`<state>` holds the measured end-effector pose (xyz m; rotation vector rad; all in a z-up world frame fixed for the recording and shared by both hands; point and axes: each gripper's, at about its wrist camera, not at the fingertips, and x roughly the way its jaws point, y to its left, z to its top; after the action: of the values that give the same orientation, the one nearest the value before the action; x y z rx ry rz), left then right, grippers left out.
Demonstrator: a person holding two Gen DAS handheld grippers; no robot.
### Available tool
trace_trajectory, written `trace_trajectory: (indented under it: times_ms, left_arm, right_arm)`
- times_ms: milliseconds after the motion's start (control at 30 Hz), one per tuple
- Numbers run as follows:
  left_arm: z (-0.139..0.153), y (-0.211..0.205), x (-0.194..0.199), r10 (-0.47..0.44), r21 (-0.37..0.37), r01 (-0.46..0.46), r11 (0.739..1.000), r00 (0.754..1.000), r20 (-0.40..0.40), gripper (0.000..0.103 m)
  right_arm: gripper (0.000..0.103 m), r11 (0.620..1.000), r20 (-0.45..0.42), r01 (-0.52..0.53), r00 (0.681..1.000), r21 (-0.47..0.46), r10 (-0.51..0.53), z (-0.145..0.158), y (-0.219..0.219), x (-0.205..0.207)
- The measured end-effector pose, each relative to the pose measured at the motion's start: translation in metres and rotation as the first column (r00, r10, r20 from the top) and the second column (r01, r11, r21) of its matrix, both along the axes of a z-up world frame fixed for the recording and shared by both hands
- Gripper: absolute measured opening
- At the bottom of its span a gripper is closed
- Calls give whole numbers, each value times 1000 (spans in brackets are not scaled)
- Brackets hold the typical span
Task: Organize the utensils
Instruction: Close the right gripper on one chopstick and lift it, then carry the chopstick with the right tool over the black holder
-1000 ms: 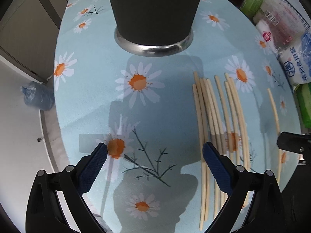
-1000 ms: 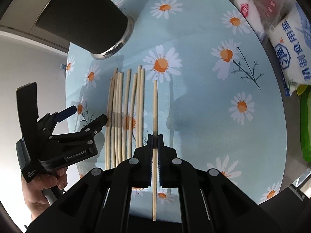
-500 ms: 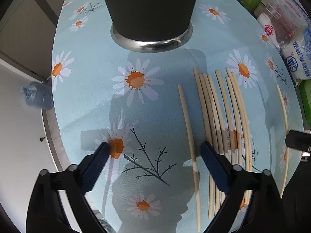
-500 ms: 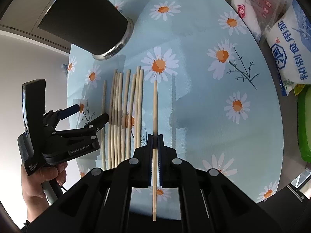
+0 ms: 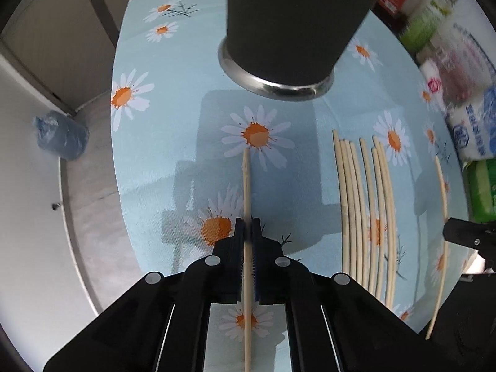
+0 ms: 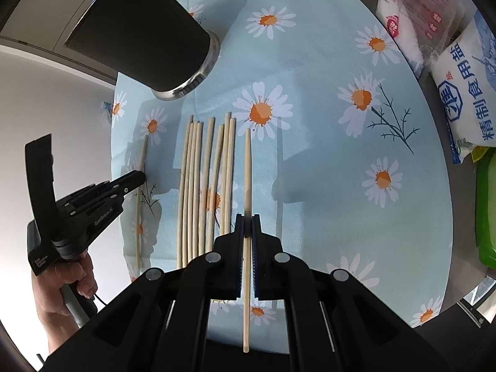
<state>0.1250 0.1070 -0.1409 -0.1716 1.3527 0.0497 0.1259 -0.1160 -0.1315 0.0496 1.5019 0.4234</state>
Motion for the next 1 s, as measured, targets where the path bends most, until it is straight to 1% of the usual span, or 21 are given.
trace_trajectory:
  times_ms: [167,267,333,400,467,500,567,600,633,700,767,867,900,933,967,1000]
  left_arm:
    - [0,8,-10,46,-75,-44,996,999,27,4]
    - [14,8,-24,66,-113,-56,992,994,87,4]
    - [25,8,-34,94,-160,-73,984,987,132,4]
    - [37,6,-39,114,-197,-78,977,977,178,4]
    - [53,8,-48,128,-239,-69,969,962,243,4]
    - [62,5,-52,130,-253,-57,966,951,280,4]
    - [78,0,-58,123,-263,-34,964,936,329,4]
    - [88,0,-61,120,-275,-17,961,924,363,3]
    - [92,-7,-55,120,-281,-8,960,916,382,4]
    - [105,-8,-56,113,-288,19,957,894,434,4]
    - [118,-11,-54,109,-294,47,955,863,492,4]
    - [140,-11,-48,109,-299,86,950,808,578,4]
    - [148,-11,-47,111,-302,99,948,786,608,3]
    - [154,-10,-46,110,-301,110,947,771,627,4]
    - [161,-10,-45,105,-293,121,948,751,651,3]
    - [169,-11,-43,95,-277,136,951,726,681,3]
  right_arm:
    - [5,1000,7,-11,1000,8,11,-1,3,2]
    - [5,998,11,-20,1000,53,19,1,5,6]
    - [5,996,28,-37,999,75,35,2,8,10]
    - [5,992,35,-49,998,119,45,4,10,13]
    - [5,985,47,-66,997,159,59,9,13,14]
    - [5,980,70,-83,995,183,71,15,16,15]
    - [5,971,119,-118,988,209,95,26,22,14]
    - [5,967,137,-130,985,218,101,32,24,14]
    - [6,959,164,-149,980,243,111,39,27,15]
    - [6,941,232,-194,964,278,131,56,34,17]
    - [6,928,297,-235,944,290,147,70,37,19]
    - [6,903,368,-276,918,328,148,88,36,28]
    - [6,894,393,-288,908,342,143,94,35,32]
    - [6,886,415,-298,900,355,136,100,35,35]
    - [6,878,430,-304,894,369,129,105,34,38]
    - [6,865,446,-312,887,392,118,111,34,43]
